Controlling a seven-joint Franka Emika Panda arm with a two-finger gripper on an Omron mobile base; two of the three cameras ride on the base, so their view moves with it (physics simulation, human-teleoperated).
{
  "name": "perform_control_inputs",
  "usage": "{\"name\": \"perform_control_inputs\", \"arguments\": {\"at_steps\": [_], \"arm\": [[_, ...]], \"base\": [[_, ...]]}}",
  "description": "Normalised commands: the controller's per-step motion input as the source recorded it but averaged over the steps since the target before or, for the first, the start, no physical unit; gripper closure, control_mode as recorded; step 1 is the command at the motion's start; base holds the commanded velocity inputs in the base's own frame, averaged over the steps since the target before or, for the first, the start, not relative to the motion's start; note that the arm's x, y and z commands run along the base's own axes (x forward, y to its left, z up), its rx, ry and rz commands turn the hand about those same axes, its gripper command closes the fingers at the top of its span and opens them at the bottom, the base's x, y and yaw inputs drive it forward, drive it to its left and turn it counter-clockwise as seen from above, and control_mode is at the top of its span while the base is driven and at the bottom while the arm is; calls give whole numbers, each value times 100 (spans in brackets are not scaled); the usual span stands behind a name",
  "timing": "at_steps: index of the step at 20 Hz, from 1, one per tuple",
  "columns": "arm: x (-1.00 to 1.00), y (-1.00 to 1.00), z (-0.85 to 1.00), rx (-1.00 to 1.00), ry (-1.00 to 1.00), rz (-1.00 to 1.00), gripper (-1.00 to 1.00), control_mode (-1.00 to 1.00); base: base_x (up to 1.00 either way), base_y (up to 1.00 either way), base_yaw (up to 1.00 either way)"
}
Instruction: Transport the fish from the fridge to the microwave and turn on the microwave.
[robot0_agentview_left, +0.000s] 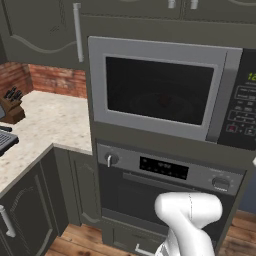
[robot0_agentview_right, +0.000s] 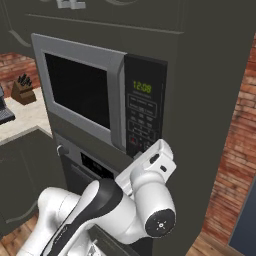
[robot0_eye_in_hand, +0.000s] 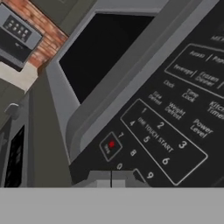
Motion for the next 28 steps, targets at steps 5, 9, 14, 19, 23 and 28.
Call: {"name": "perform_control_inputs", "arguments": {"at_steps": [5, 9, 14, 19, 23, 28], "arm": [[10, -1, 0, 0, -5, 0, 100, -100], [2, -9, 0, 0, -4, 0, 100, -100], [18, -1, -1, 0, 0, 0, 100, -100], [18, -1, -3, 0, -1, 0, 100, -100], [9, -4, -6, 0, -1, 0, 100, -100], [16, -1, -7, 0, -1, 0, 100, -100]], "base": [[0, 0, 0], [0, 0, 0], [0, 0, 0], [0, 0, 0], [0, 0, 0], [0, 0, 0]]}}
